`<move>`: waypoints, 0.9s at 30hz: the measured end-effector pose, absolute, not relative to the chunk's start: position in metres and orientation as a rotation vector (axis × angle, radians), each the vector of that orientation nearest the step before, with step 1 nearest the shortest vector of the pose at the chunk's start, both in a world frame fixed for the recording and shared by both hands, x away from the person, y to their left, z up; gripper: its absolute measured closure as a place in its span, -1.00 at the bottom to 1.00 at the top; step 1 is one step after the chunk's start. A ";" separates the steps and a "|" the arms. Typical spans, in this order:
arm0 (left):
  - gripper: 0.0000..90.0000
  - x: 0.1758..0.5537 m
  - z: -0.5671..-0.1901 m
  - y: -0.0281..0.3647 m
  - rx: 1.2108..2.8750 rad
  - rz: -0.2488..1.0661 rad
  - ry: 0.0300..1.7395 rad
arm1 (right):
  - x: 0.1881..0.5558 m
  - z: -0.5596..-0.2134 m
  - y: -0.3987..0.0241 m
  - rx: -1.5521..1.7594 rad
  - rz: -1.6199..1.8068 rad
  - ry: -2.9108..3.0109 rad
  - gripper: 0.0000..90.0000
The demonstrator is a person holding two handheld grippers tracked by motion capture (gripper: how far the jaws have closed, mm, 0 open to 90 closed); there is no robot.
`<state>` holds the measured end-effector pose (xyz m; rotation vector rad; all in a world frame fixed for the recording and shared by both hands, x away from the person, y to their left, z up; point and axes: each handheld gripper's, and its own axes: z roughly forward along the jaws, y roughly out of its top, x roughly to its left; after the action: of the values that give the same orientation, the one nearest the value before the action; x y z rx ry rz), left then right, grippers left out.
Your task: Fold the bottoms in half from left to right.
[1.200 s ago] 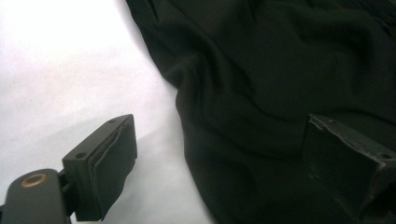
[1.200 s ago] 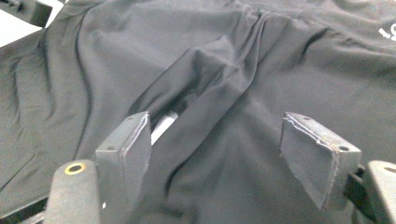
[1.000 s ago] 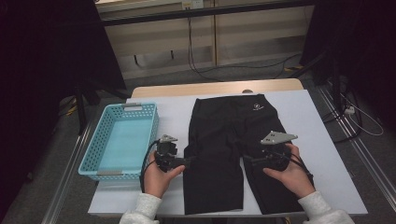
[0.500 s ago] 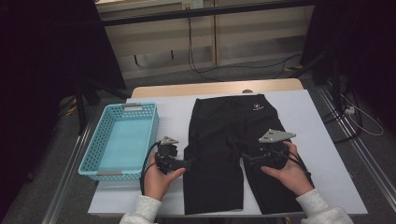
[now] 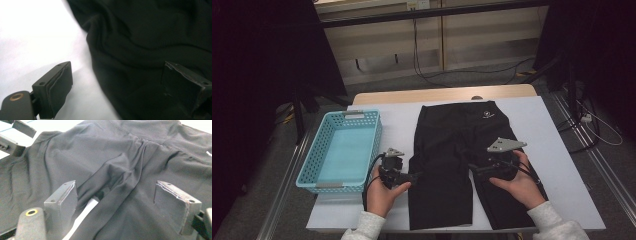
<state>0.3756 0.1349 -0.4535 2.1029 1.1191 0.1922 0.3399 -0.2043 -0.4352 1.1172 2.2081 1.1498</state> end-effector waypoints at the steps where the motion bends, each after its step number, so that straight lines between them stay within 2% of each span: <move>1: -0.76 0.375 -0.454 0.135 2.115 0.188 1.113 | 0.341 -0.435 -0.204 1.116 1.149 2.211 -0.58; 6: -0.65 0.372 -0.456 0.134 2.129 0.228 1.122 | 0.341 -0.434 -0.204 1.118 1.147 2.207 -0.59; 10: -0.41 0.367 -0.455 0.133 2.142 0.249 1.122 | 0.340 -0.432 -0.205 1.112 1.157 2.195 -0.59; 12: -0.24 0.363 -0.454 0.129 2.142 0.254 1.125 | 0.339 -0.432 -0.204 1.108 1.153 2.194 -0.59; 16: 0.21 0.357 -0.452 0.130 2.127 0.175 1.157 | 0.338 -0.432 -0.203 1.103 1.154 2.199 -0.59; 19: 0.64 0.352 -0.452 0.129 2.134 0.087 1.163 | 0.338 -0.431 -0.203 1.102 1.161 2.197 -0.59; 22: 0.90 0.348 -0.452 0.124 2.143 0.031 1.145 | 0.339 -0.431 -0.200 1.094 1.164 2.204 -0.59; 27: 0.92 0.347 -0.445 0.126 2.095 -0.004 1.121 | 0.340 -0.432 -0.192 1.073 1.160 2.219 -0.59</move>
<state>0.3471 0.1264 -0.4448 2.0951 1.1212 -0.0042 0.3402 -0.1917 -0.4318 1.0729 2.2188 1.1604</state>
